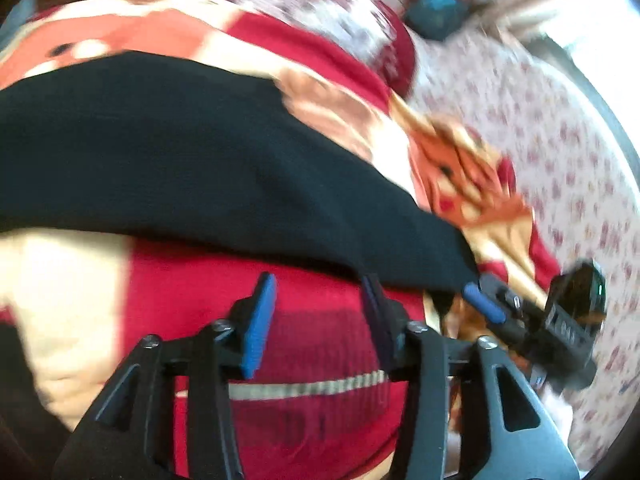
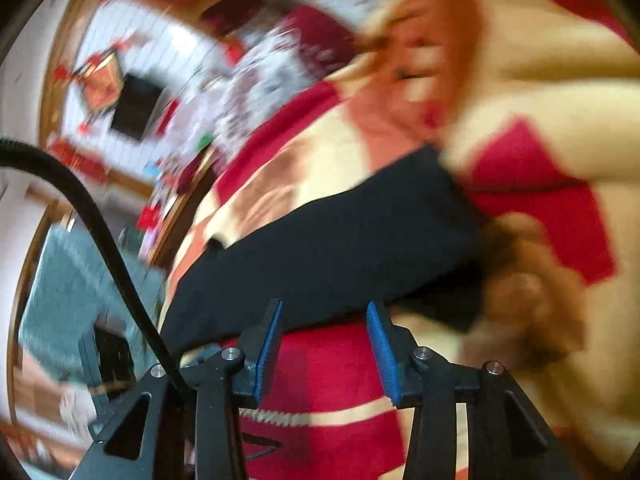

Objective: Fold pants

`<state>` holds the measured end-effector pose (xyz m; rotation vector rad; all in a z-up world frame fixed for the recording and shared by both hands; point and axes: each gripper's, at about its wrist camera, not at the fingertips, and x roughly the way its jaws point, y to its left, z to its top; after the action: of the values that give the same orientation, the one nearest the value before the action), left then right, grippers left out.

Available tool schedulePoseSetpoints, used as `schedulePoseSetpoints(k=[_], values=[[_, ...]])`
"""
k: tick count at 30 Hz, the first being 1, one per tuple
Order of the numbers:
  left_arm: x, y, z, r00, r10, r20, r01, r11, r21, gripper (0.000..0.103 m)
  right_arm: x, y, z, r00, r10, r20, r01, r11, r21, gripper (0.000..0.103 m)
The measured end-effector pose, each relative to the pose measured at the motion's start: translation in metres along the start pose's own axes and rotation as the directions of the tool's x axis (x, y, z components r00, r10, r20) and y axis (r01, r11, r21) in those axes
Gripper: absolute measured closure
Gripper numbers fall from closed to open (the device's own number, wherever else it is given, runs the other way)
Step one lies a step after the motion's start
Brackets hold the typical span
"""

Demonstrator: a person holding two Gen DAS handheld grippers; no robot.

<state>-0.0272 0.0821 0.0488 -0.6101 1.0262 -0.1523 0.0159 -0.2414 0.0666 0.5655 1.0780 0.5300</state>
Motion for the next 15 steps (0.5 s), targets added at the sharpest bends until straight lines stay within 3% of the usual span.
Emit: schedulePoseSetpoints(k=[3,6,11,15], values=[[-0.024,0.040,0.006,0.998,0.046,0.039,-0.041,0.990,-0.134,0.052,0.025,0.031,0.001,0.992,0.110,-0.068,-0.116,0.989,-0.089,0.058],[-0.051,0.088,0.008,0.988,0.124,0.096,-0.094,0.959,-0.266,0.052,0.065,0.064,-0.001,0.972,0.165,-0.165,-0.192,0.967,-0.169,0.055],[-0.082,0.148,0.005,0.967,0.217,0.133,-0.145,0.901,-0.410,0.052,0.127,0.119,-0.011,0.952,0.120,-0.282,-0.221,0.906,-0.360,0.055],[-0.099,0.188,-0.003,0.960,0.238,0.147,-0.137,0.858,-0.494,0.048,0.156,0.153,-0.018,0.927,0.149,-0.343,-0.294,0.858,-0.422,0.054]])
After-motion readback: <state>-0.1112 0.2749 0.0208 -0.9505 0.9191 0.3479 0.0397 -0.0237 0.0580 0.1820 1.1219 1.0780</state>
